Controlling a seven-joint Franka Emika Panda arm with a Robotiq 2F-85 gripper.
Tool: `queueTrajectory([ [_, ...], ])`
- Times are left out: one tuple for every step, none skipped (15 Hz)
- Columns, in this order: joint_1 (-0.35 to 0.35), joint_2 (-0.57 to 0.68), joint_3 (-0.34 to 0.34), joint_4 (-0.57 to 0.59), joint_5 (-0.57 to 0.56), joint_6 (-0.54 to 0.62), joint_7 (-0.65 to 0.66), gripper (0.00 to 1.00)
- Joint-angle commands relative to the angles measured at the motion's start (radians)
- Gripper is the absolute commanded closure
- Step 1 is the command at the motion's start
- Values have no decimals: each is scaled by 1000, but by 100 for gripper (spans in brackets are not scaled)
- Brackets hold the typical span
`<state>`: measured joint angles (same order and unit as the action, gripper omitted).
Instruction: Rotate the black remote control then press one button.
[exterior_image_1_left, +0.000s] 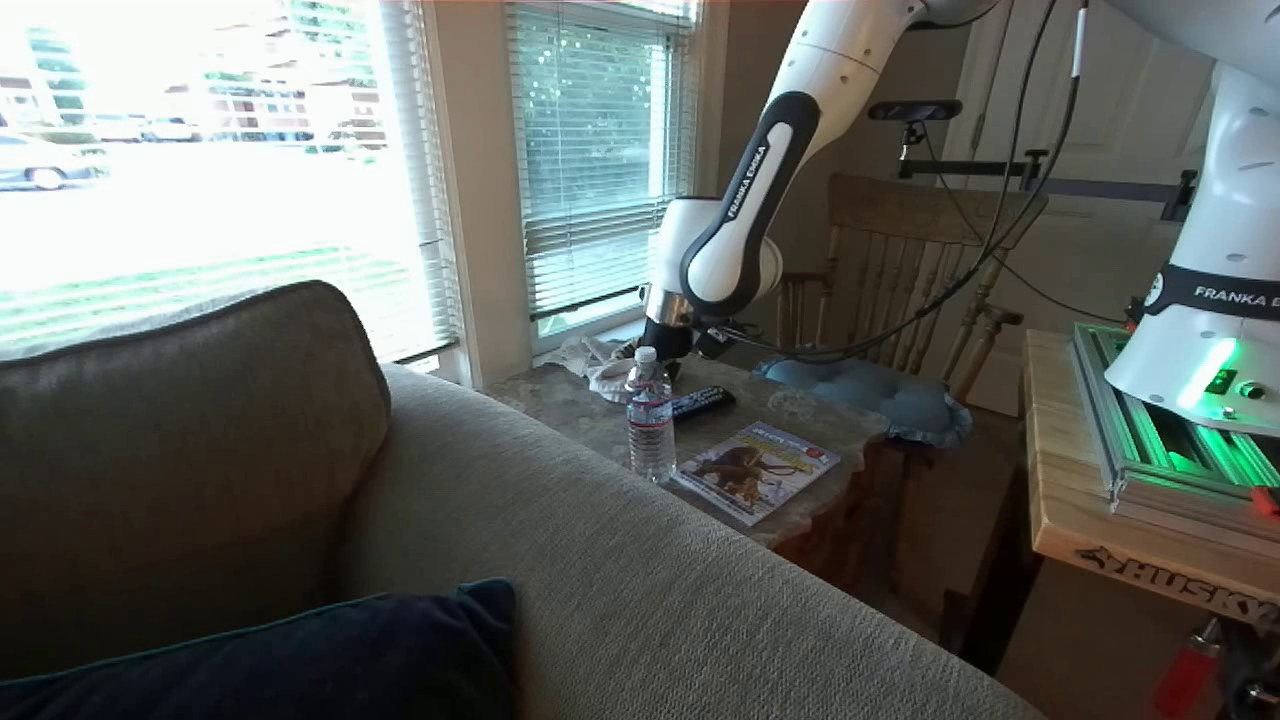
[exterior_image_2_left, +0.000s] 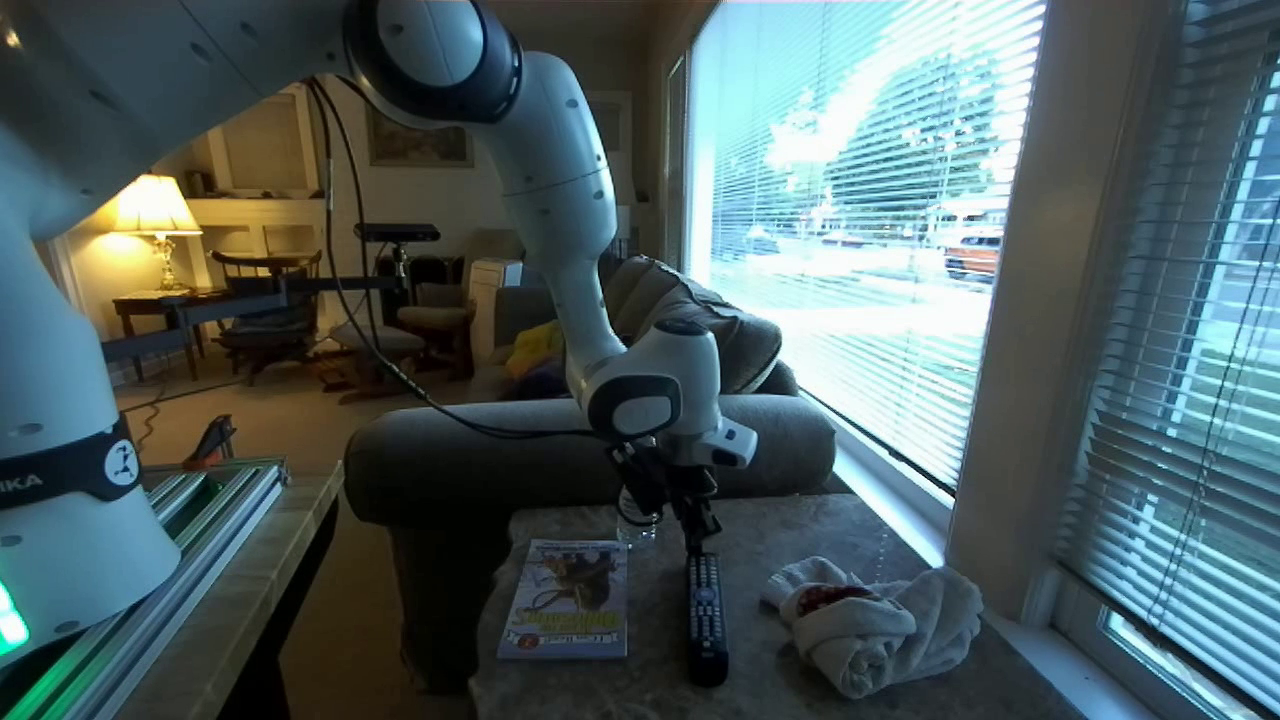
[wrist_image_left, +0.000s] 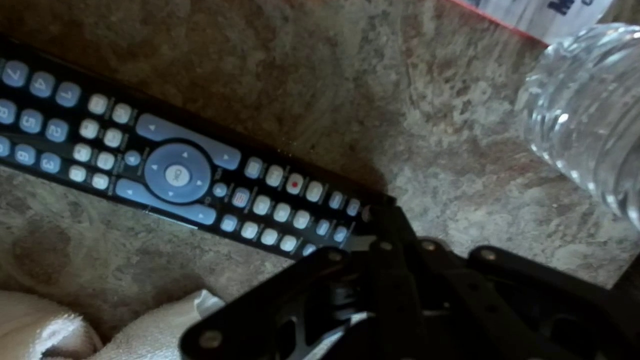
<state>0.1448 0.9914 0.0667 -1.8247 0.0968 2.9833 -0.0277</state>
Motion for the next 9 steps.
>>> queueTrajectory([
  [-3,40,-2,44,-37,-5,10,100],
  [-1,45,-5,52,-37,-11,11,100],
  [-2,48,-5,57,-37,-15,11,100],
  [-2,52,-6,63,-38,-17,11,100],
  [-2,55,-7,68,-37,-20,11,100],
  [-2,57,-8,71,-37,-22,12,100],
  [-2,59,-9,77,-37,-27,12,100],
  [-2,61,-10,82,-37,-32,13,100],
  [-1,64,-11,87,-37,-36,13,100],
])
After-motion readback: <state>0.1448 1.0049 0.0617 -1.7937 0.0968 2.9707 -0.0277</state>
